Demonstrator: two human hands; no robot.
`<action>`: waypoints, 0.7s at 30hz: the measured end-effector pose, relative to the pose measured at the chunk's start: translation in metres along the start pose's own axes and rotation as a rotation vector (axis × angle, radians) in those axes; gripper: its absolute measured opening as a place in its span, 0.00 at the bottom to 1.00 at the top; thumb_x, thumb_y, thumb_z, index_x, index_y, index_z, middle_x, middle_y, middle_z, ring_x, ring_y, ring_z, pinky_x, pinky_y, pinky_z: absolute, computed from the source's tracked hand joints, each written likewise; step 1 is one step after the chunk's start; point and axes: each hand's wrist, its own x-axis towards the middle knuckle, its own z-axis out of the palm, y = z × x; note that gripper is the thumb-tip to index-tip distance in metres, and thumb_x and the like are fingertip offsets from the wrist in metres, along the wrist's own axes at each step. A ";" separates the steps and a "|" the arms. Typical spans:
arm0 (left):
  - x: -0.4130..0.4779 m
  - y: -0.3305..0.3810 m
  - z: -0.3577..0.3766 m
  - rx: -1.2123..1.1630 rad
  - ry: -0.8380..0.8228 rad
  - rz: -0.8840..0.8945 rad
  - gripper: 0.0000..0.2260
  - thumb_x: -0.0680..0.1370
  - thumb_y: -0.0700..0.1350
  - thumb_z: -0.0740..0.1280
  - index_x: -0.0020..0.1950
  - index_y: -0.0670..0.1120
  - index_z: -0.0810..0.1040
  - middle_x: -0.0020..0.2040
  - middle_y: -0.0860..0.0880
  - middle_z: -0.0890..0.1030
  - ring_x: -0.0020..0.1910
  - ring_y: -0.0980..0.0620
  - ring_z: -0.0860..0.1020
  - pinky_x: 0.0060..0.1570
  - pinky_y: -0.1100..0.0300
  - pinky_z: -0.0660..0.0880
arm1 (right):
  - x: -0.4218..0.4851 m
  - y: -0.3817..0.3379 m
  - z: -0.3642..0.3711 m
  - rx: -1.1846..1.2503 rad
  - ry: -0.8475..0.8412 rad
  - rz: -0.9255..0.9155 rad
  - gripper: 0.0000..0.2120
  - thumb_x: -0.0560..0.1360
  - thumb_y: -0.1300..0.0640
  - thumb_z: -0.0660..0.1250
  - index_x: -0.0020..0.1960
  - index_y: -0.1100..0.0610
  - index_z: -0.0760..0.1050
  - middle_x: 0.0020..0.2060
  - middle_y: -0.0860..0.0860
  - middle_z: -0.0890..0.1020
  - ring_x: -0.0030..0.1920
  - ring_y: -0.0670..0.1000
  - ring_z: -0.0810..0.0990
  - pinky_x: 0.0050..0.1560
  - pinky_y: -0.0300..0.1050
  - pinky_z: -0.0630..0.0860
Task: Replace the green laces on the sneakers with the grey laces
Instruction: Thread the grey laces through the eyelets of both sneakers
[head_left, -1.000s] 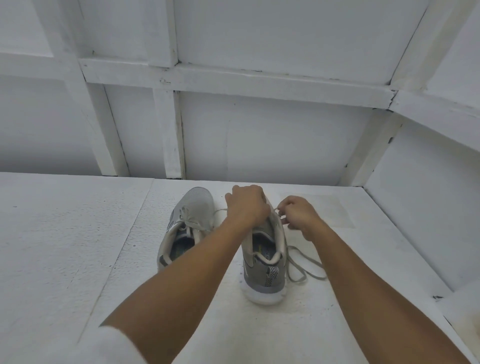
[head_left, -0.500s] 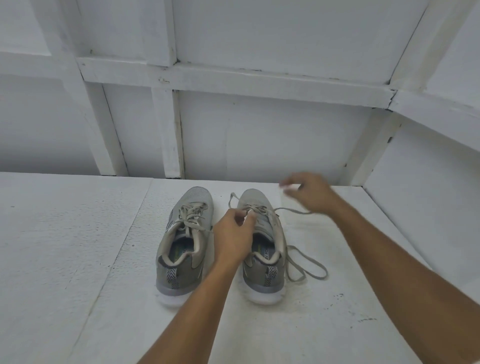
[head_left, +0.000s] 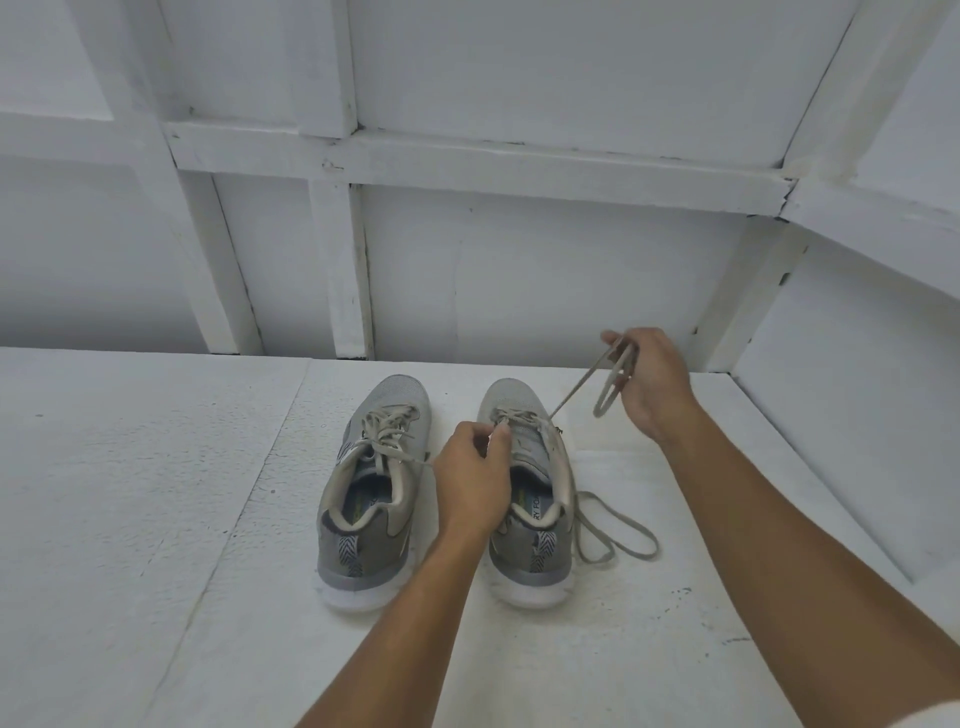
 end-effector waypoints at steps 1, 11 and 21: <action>0.000 0.000 0.001 -0.001 0.003 0.000 0.09 0.80 0.53 0.64 0.49 0.48 0.77 0.44 0.54 0.81 0.41 0.62 0.76 0.34 0.74 0.67 | 0.002 -0.006 0.000 0.102 0.042 0.008 0.07 0.77 0.63 0.56 0.43 0.55 0.69 0.38 0.51 0.82 0.36 0.47 0.73 0.30 0.40 0.63; 0.003 0.003 0.001 0.069 -0.008 -0.005 0.09 0.79 0.52 0.63 0.49 0.47 0.76 0.48 0.49 0.81 0.46 0.51 0.78 0.44 0.58 0.74 | 0.006 -0.041 -0.004 0.327 0.128 0.018 0.06 0.76 0.60 0.59 0.40 0.53 0.68 0.32 0.48 0.80 0.36 0.49 0.75 0.37 0.41 0.67; 0.076 0.068 0.046 0.679 -0.605 0.347 0.19 0.79 0.36 0.57 0.68 0.46 0.75 0.66 0.48 0.76 0.66 0.47 0.72 0.65 0.51 0.71 | -0.020 -0.029 -0.013 0.140 -0.079 -0.061 0.08 0.74 0.58 0.63 0.37 0.53 0.68 0.26 0.48 0.72 0.28 0.48 0.71 0.31 0.41 0.65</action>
